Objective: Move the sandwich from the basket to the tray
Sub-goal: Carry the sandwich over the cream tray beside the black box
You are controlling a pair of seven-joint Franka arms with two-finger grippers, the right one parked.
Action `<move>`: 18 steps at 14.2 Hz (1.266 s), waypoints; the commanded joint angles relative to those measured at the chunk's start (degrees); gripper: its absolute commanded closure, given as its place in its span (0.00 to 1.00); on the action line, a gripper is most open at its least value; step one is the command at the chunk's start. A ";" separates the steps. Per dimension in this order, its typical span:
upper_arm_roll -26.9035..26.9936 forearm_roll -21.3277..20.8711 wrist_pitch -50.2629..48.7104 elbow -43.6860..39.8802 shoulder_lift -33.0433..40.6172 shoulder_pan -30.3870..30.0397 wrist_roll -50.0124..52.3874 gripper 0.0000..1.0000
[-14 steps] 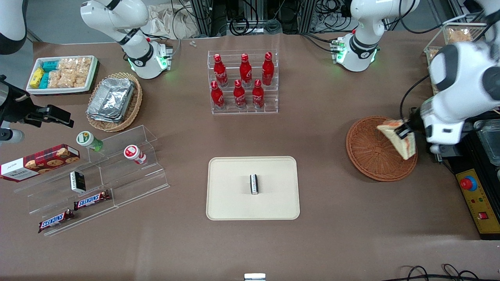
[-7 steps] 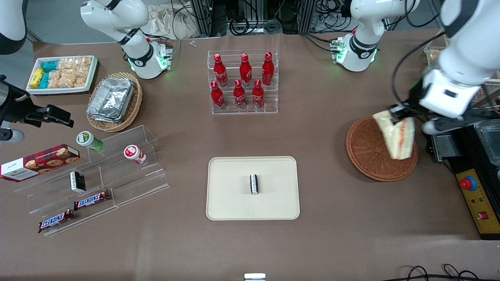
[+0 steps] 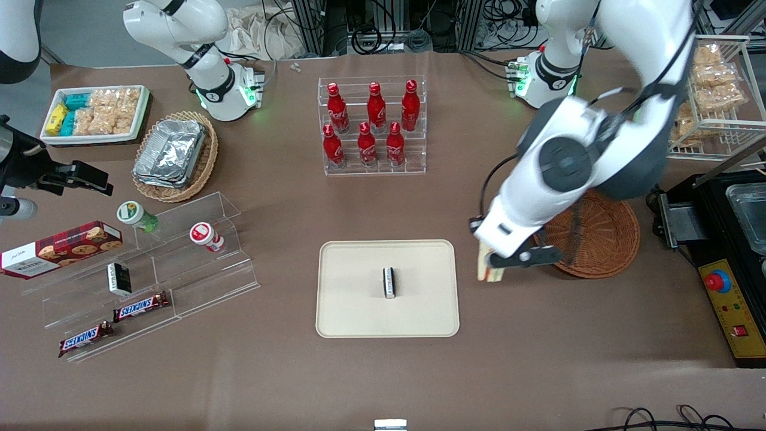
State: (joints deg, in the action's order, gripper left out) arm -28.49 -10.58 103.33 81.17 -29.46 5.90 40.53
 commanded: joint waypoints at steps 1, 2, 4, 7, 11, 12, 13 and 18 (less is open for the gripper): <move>-0.08 -2.60 4.92 -3.91 -7.26 2.97 5.25 1.00; -0.08 -2.60 7.56 -3.74 -9.20 3.15 5.34 1.00; 0.01 -4.61 11.79 -3.21 -12.45 3.15 5.34 1.00; 0.01 -6.73 15.93 -3.21 -17.46 3.15 5.43 1.00; 0.27 -8.13 20.68 -3.38 -21.78 4.28 6.92 1.00; 0.27 -9.88 20.69 -3.38 -22.57 4.38 8.14 1.00; 0.27 -11.03 20.69 -3.38 -23.10 4.38 9.29 0.92; 0.27 -11.22 20.34 -3.56 -22.14 3.85 9.39 0.00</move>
State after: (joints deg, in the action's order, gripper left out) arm -28.32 -20.16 124.07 79.47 -50.35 9.55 48.40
